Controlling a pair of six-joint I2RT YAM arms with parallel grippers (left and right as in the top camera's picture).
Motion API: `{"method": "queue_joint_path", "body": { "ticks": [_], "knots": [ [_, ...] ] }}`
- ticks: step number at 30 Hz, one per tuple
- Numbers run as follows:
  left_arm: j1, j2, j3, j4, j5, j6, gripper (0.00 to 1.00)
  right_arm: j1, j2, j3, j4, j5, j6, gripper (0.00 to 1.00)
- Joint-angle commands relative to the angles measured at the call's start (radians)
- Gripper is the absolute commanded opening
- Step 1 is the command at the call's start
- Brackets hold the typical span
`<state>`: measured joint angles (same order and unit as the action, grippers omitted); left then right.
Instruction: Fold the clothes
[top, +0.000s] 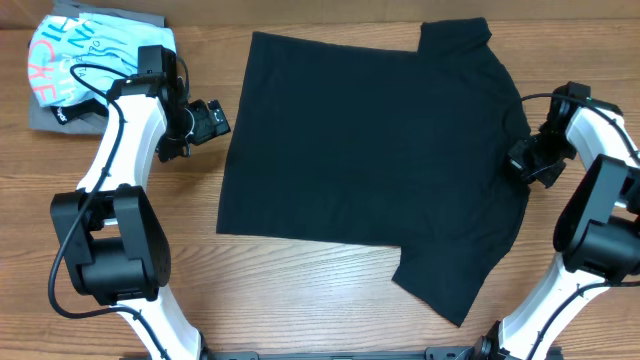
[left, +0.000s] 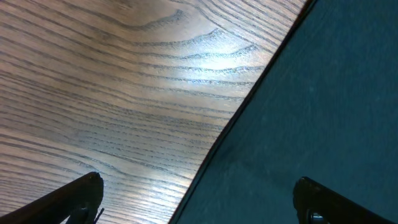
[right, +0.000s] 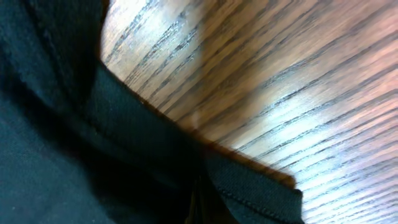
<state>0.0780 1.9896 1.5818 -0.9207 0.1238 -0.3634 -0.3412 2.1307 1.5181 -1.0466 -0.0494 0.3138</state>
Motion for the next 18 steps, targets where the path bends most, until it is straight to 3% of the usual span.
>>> {"method": "queue_joint_path", "body": {
  "ticks": [1, 18],
  "knots": [
    [0.0, -0.015, 0.008, -0.005, 0.0, 0.013, 1.0, -0.014, 0.084, -0.026, 0.003, 0.163, 0.014, 0.04],
    [0.0, -0.015, 0.008, 0.001, -0.001, 0.013, 1.0, -0.084, 0.084, -0.012, -0.071, 0.259, 0.112, 0.04]
  ]
}}
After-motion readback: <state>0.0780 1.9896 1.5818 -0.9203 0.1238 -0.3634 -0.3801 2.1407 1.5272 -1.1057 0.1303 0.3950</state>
